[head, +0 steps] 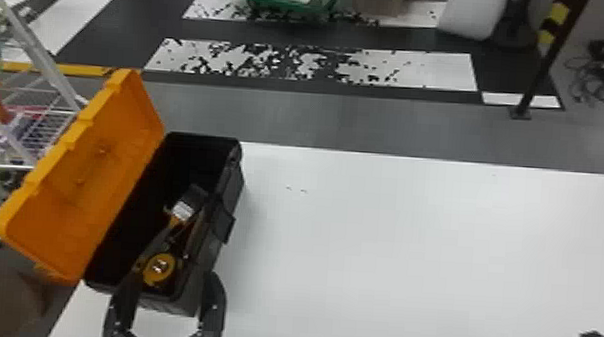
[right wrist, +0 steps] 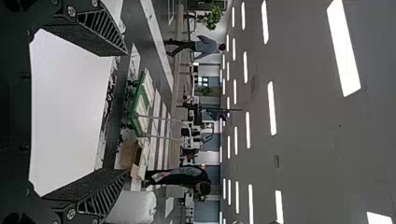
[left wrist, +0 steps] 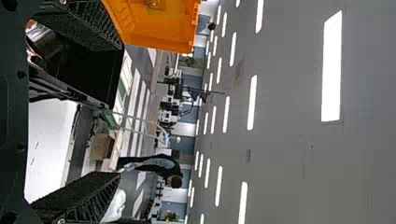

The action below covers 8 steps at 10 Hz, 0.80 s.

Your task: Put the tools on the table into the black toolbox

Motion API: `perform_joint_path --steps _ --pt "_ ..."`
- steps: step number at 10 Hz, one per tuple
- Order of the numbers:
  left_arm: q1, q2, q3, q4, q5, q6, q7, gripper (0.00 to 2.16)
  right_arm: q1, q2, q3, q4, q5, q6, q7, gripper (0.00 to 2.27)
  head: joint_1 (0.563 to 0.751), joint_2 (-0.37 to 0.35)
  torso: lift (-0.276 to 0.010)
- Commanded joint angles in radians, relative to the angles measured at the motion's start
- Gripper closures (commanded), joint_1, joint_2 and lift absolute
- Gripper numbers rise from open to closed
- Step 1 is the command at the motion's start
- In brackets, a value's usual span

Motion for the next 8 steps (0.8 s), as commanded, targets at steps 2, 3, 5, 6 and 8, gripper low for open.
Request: perform_joint_path --steps 2,3,5,6,8 --pt "-0.003 0.002 0.000 0.006 0.006 0.003 0.000 0.03 -0.001 0.001 -0.001 -0.001 0.001 0.003 0.000 0.12 0.695 0.127 -0.039" --pt "-0.008 0.002 0.000 0.008 0.006 0.009 -0.003 0.03 -0.001 0.001 -0.001 -0.001 0.001 0.000 -0.001 0.12 0.695 0.130 -0.039" --pt "-0.015 0.002 -0.002 0.017 0.009 0.015 -0.005 0.03 -0.003 0.001 -0.004 0.002 -0.001 0.006 -0.003 0.12 0.695 0.127 -0.039" --pt "-0.015 0.002 -0.002 0.017 0.011 0.015 -0.005 0.03 -0.005 0.001 -0.004 0.002 -0.001 0.006 -0.003 0.13 0.695 0.124 -0.039" --pt "-0.015 0.002 -0.002 0.017 0.009 0.015 -0.005 0.03 -0.011 0.001 -0.004 0.002 -0.001 0.021 -0.003 0.13 0.695 0.123 -0.039"
